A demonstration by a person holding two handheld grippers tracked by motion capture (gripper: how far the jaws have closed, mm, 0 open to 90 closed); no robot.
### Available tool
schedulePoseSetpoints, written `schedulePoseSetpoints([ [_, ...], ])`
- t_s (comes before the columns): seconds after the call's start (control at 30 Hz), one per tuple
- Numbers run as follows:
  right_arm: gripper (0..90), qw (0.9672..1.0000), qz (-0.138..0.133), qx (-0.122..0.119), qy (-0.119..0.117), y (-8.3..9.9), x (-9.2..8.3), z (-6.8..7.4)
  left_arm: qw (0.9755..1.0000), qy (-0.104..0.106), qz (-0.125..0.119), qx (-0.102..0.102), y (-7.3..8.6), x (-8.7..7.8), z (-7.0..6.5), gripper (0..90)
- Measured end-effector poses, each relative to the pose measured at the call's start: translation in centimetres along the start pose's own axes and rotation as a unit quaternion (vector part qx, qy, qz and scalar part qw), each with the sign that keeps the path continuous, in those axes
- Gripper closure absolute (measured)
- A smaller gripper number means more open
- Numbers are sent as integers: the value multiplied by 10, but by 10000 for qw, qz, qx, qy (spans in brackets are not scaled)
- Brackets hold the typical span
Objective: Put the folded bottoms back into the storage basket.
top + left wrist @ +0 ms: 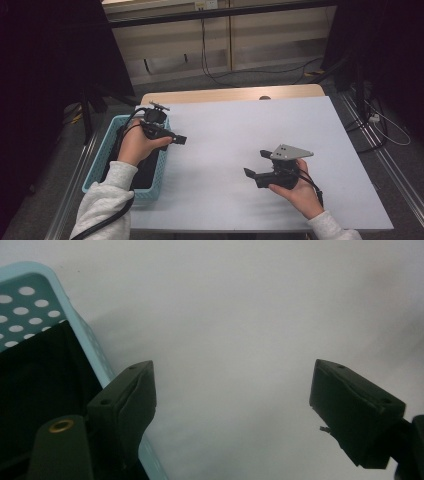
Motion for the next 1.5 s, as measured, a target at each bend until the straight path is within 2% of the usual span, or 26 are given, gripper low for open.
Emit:
schedulePoseSetpoints([
  [0.1, 151, 10000, 18, 15, 16, 2, -2, -2, 10000, 36, -15, -22, 2, 3, -3, 186],
  [0.37, 154, 9999, 91, 53, 78, 7, -10, -10, 9998, 167, -65, 84, 7, 8, -11, 181],
  [1.0, 151, 9994, 316, -56, 120, 21, -21, -17, 9986, 445, -113, 258, 19, 19, -33, 172],
  [1.5, 146, 9991, 377, -81, 180, 28, -32, -24, 9976, 563, -136, 378, 27, 24, -42, 171],
])
Point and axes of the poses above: each handheld gripper's, and its own axes: x roughly forward along the jaws, y roughly out of its underside, z roughly to its left, the point moved 9 cm from there along x, roughly forward along the jaws, and after that the axes turned 3 degrees about -y, right-handed, at the moved point
